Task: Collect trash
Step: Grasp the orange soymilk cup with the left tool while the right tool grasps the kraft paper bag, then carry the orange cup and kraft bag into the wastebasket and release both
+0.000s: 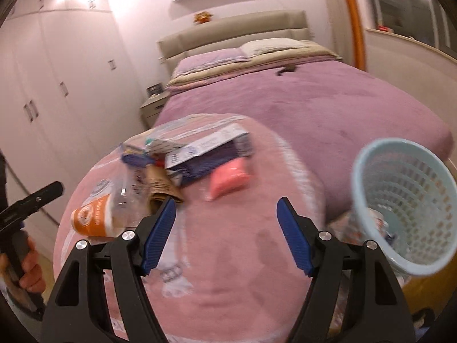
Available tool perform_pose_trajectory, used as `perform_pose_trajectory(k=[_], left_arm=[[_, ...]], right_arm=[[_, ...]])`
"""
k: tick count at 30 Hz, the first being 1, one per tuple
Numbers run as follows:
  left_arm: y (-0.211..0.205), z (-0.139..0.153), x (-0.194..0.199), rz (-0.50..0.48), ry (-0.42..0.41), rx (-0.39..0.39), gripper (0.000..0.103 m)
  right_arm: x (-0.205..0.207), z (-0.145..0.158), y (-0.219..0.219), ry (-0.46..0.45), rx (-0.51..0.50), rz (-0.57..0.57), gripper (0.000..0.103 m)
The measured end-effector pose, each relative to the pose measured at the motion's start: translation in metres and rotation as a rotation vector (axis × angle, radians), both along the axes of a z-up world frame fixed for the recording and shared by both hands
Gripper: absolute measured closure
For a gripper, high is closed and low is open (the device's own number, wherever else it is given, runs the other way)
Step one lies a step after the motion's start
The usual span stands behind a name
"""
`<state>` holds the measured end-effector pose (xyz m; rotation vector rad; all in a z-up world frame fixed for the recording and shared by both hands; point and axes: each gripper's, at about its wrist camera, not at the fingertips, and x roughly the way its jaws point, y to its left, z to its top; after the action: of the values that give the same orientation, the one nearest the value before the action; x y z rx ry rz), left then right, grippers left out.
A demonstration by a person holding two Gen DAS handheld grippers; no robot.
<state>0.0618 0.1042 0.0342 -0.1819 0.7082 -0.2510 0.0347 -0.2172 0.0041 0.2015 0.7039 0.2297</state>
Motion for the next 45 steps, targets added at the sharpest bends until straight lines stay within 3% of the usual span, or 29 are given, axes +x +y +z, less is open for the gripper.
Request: perform_pose_trajectory(k=[3,7,11,17,22,26,31,39,41,42,45], left_arm=[[0.013,-0.017,0.017,0.010,0.046,0.019,0.018],[0.022,-0.038,0.033,0.015,0.093,0.049,0.018],[0.031,-0.055,0.039,-0.020,0.152,0.029,0.019],[0.028,-0.058,0.016,-0.141,0.189,-0.012,0.019],[0.010,-0.060,-0.009,-0.248,0.209,0.054,0.017],[-0.011,-0.069,-0.015,-0.237,0.203,0.161,0.014],[-0.027,-0.081,-0.007,-0.197,0.218,0.221,0.016],[-0.011,-0.083,-0.009,-0.134,0.211,0.161,0.030],[-0.010,-0.083,-0.011,-0.120,0.205,0.157,0.031],[-0.009,-0.082,-0.014,-0.108,0.199,0.157,0.031],[-0.006,-0.077,-0.023,-0.083,0.178,0.156,0.032]], right_arm=[[0.012,-0.002,0.024,-0.005,-0.017,0.072,0.051],[0.032,-0.009,0.055,0.021,-0.018,0.160,0.060],[0.045,-0.014,0.077,0.031,-0.042,0.198,0.060],[0.052,-0.020,0.095,0.049,-0.064,0.231,0.060],[0.059,-0.023,0.099,0.062,-0.067,0.232,0.060],[0.068,-0.031,0.104,0.095,-0.066,0.250,0.060],[0.072,-0.039,0.111,0.113,-0.089,0.254,0.052],[0.080,-0.052,0.108,0.146,-0.080,0.243,0.049],[0.080,-0.052,0.107,0.142,-0.073,0.241,0.058],[0.079,-0.052,0.107,0.140,-0.069,0.246,0.069],[0.075,-0.053,0.105,0.147,-0.052,0.266,0.077]])
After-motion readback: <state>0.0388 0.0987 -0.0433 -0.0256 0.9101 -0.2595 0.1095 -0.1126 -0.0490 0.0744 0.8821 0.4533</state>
